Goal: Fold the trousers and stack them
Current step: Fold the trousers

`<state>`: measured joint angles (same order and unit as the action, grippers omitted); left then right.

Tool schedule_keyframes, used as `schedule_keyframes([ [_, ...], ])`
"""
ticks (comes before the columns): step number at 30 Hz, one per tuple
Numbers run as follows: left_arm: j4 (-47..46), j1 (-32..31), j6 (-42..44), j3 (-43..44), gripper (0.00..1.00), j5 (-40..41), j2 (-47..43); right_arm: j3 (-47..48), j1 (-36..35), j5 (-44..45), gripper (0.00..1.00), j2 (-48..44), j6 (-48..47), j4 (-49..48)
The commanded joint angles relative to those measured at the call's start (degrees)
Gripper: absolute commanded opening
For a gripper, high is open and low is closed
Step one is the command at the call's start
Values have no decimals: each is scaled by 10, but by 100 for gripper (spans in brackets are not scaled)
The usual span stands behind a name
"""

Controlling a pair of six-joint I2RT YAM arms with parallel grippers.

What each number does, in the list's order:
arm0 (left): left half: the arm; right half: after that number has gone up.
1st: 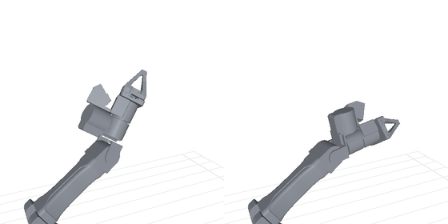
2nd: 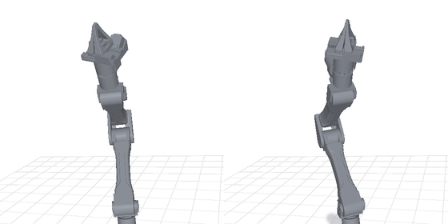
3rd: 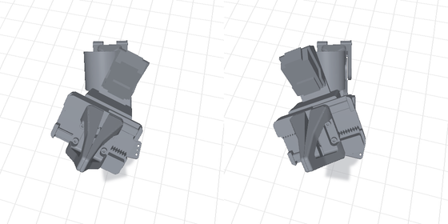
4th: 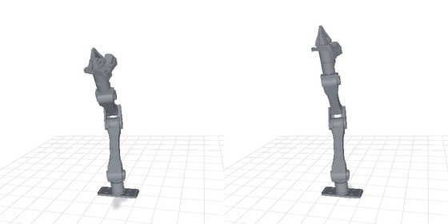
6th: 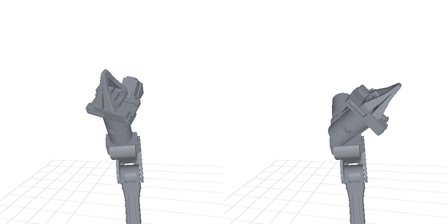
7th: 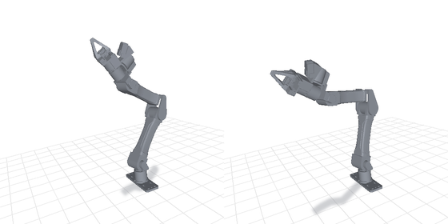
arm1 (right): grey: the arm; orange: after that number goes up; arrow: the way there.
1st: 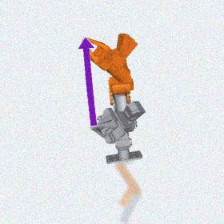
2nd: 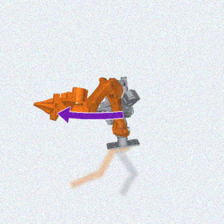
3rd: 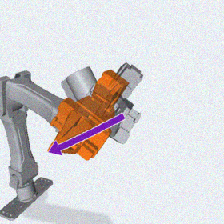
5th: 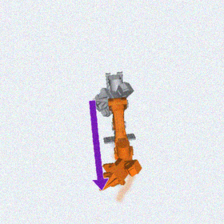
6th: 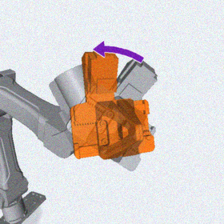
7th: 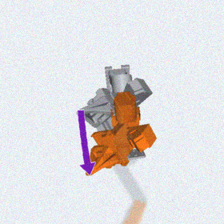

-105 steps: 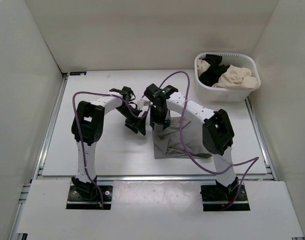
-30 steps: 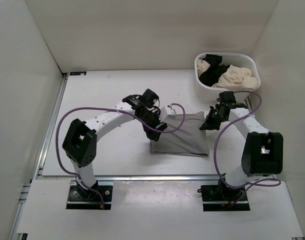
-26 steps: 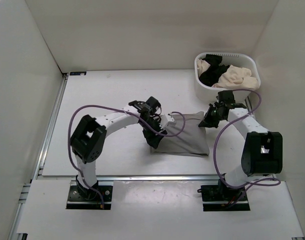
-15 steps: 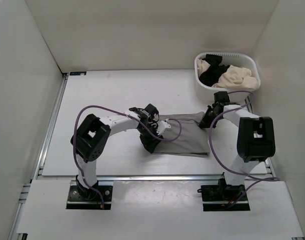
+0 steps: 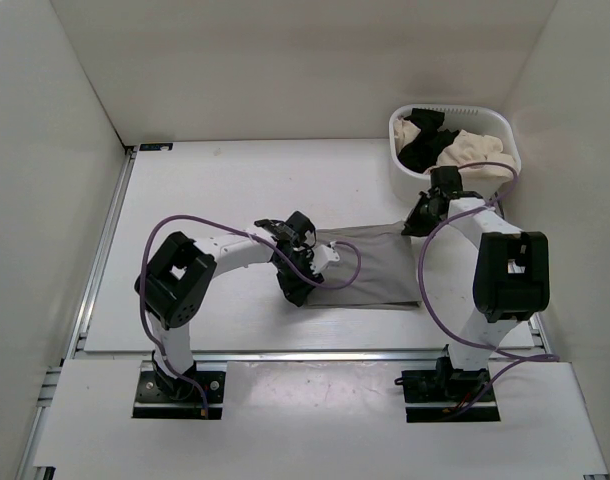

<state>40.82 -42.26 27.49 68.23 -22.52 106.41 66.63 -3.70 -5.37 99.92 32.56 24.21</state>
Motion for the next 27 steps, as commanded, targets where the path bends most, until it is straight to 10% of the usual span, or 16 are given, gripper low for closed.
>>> schedule_keyframes([
  [1, 24, -2, 12, -25, 57, 46, 17, 27, 3, 12, 0, 3, -7, 11],
  [6, 30, -2, 17, -14, 58, 57, -3, 63, 3, 26, 2, -21, -25, 45],
  [9, 58, -2, 17, 22, 67, 50, -39, 93, 3, 54, 25, -47, -54, 101],
  [11, 64, 4, 22, 45, 69, 44, -82, 132, 8, 62, 71, -60, -71, 166],
  [14, 98, 31, 22, 102, 72, 26, -138, 170, 33, 62, 99, -68, -103, 258],
  [19, 117, 116, -7, 115, 73, 92, -204, 177, 80, 62, 99, -129, -132, 323],
  [27, 100, 465, -99, -19, 73, 104, -336, 157, 165, 50, 99, -180, -137, 378],
])
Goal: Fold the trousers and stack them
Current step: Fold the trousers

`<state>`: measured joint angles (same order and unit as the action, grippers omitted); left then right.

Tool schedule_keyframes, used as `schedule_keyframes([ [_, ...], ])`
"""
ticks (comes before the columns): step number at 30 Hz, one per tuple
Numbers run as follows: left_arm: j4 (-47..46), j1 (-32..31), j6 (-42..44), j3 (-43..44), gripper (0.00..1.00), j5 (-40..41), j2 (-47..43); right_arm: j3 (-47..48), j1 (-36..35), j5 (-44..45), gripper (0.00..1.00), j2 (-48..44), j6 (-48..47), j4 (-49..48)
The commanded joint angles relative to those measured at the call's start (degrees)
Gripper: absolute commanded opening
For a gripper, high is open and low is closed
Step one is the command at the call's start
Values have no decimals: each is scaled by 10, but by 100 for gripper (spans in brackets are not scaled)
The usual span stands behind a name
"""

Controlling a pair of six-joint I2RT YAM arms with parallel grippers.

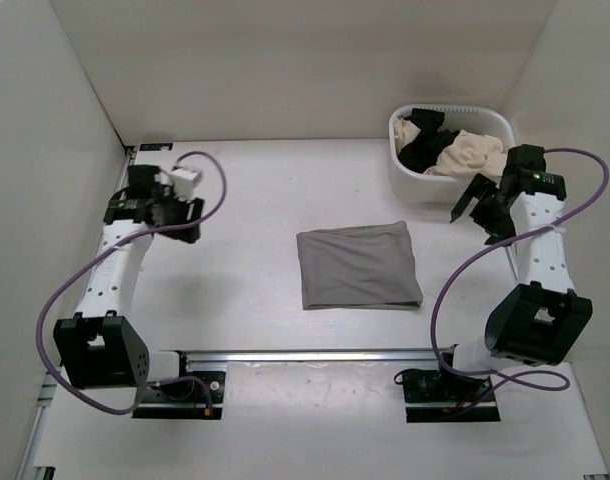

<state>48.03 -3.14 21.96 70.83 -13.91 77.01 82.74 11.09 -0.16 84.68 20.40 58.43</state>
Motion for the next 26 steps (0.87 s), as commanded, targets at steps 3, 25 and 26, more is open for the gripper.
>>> schedule_keyframes([
  [3, 16, 149, -49, -96, 77, 70, -84, -4, 31, -2, 99, -33, -21, 36],
  [25, 11, 242, -56, -141, 86, -6, -121, 7, 31, -3, 99, -40, -38, 13],
  [26, 16, 242, -56, -141, 86, -11, -121, 0, 31, 8, 99, -40, -38, 13],
])
